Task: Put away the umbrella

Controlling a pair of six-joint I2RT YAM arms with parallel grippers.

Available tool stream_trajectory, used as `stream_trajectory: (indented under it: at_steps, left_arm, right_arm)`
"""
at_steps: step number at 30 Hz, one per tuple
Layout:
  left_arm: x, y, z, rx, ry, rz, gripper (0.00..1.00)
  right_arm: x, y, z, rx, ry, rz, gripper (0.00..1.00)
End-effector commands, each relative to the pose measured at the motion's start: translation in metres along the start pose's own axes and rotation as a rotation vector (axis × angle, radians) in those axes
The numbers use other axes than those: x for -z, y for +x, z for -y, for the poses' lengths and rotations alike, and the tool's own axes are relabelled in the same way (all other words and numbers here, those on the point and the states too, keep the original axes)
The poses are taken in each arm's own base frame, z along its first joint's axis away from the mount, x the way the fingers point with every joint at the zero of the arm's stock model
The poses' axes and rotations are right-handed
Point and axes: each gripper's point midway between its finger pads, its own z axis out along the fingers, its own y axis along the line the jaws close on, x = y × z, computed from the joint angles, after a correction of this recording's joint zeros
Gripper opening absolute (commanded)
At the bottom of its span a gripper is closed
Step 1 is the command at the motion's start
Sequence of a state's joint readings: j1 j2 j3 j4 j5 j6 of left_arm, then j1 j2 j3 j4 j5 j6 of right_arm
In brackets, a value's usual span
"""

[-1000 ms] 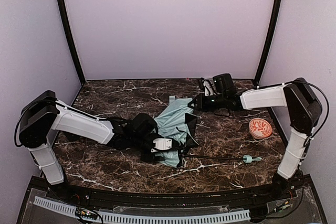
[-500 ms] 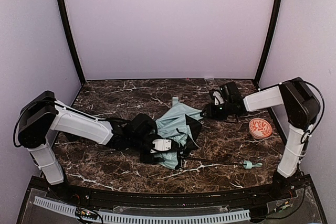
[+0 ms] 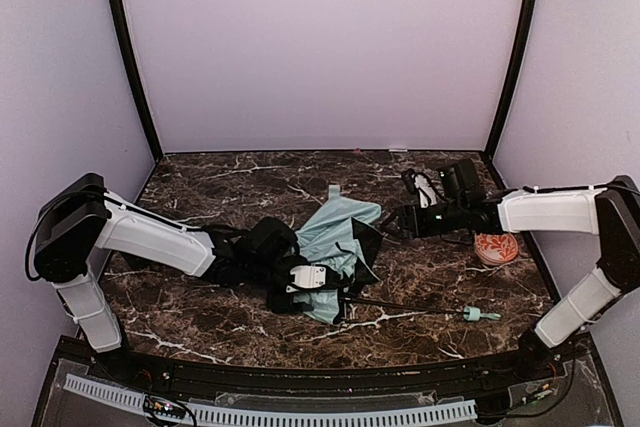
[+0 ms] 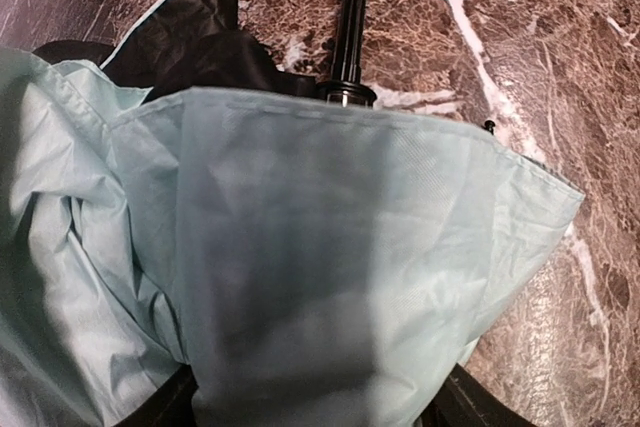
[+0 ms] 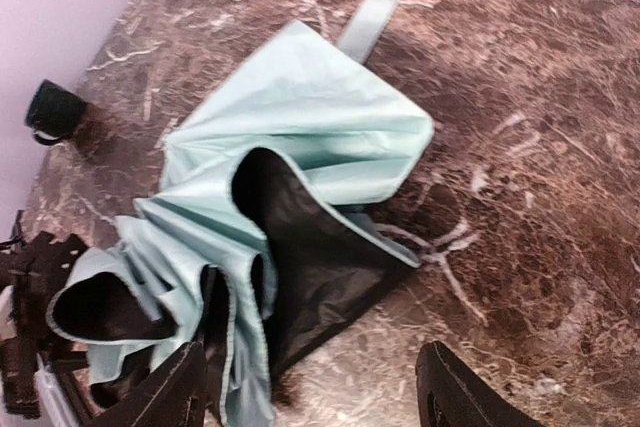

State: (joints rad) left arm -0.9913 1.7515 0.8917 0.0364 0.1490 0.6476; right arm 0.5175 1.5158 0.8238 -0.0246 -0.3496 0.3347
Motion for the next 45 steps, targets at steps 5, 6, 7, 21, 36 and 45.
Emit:
stream_trajectory:
  at_steps: [5, 6, 7, 21, 36, 45]
  left_arm:
    - [0.004, 0.034, 0.022, 0.042, 0.045, -0.105, 0.73]
    - [0.006, 0.033, 0.019, 0.04, 0.027, -0.098, 0.73]
    - [0.007, 0.032, 0.016, 0.037, 0.007, -0.09, 0.73]
    - [0.015, 0.033, 0.006, 0.028, -0.078, -0.075, 0.76]
    - [0.077, -0.01, -0.03, 0.076, -0.308, 0.142, 0.88]
    - [0.17, -0.056, -0.044, 0.075, -0.475, 0.439, 0.91]
  right_arm:
    - [-0.014, 0.033, -0.033, 0.1, -0.081, -0.136, 0.71]
    - [-0.016, 0.04, -0.034, 0.105, -0.085, -0.158, 0.71]
    - [-0.018, 0.047, -0.036, 0.112, -0.085, -0.179, 0.71]
    - [-0.015, 0.165, -0.059, 0.367, -0.072, -0.601, 0.71]
    - [-0.024, 0.115, -0.058, 0.524, 0.086, -0.463, 0.0]
    - [0.038, -0.048, -0.057, 0.422, 0.263, 0.006, 0.0]
